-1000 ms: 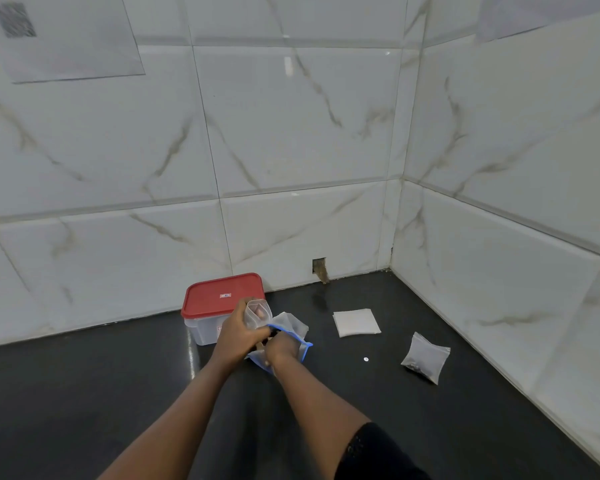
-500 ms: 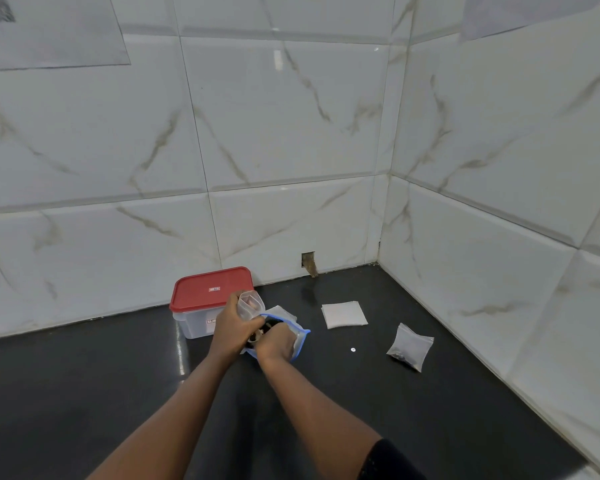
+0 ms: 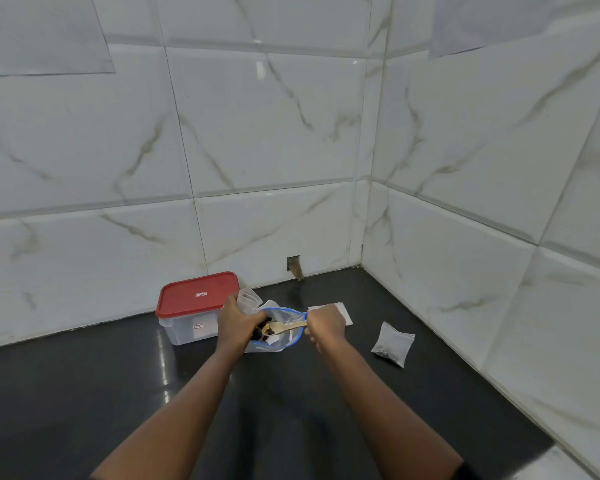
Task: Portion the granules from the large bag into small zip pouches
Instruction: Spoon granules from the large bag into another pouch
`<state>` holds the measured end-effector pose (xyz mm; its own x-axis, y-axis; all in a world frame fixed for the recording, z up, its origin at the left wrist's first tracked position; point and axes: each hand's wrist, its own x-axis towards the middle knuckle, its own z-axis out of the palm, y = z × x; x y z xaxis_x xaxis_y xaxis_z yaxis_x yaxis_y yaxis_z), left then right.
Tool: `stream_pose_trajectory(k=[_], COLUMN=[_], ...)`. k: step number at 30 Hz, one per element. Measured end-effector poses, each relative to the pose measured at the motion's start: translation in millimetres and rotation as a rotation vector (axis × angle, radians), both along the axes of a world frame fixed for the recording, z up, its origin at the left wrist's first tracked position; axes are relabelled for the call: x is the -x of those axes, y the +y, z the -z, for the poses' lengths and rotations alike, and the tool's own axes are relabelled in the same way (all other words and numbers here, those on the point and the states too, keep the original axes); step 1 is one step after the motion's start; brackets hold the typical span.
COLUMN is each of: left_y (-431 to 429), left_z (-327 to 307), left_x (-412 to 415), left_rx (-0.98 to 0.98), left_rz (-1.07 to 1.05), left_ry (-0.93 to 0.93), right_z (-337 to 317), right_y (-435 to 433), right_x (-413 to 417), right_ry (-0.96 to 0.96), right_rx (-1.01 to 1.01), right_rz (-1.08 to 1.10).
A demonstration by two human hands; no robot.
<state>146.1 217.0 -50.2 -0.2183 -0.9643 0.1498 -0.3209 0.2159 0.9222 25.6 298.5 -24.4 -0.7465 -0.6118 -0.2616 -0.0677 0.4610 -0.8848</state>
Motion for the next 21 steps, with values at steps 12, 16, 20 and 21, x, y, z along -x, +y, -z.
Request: stream_pose_trajectory(k=[12,16,20,21], left_y=[6,8,12,11], left_z=[9,14,14,14], left_x=[5,7,8,8], left_rx=[-0.061,-0.044,-0.040,-0.041], left_rz=[0.120,0.152,0.159,0.154], left_ry=[-0.016,-0.044,-0.030,-0.021], right_z=[-62,-61,-54,-50], right_y=[37,27,24,22], right_x=[42,21,-3,-6], right_ry=[0.097,0.419,0.629,0.678], right_rx=[0.030,0.012,0.027,0.031], right_rz=[-0.073,-0.149,-0.249,-0.293])
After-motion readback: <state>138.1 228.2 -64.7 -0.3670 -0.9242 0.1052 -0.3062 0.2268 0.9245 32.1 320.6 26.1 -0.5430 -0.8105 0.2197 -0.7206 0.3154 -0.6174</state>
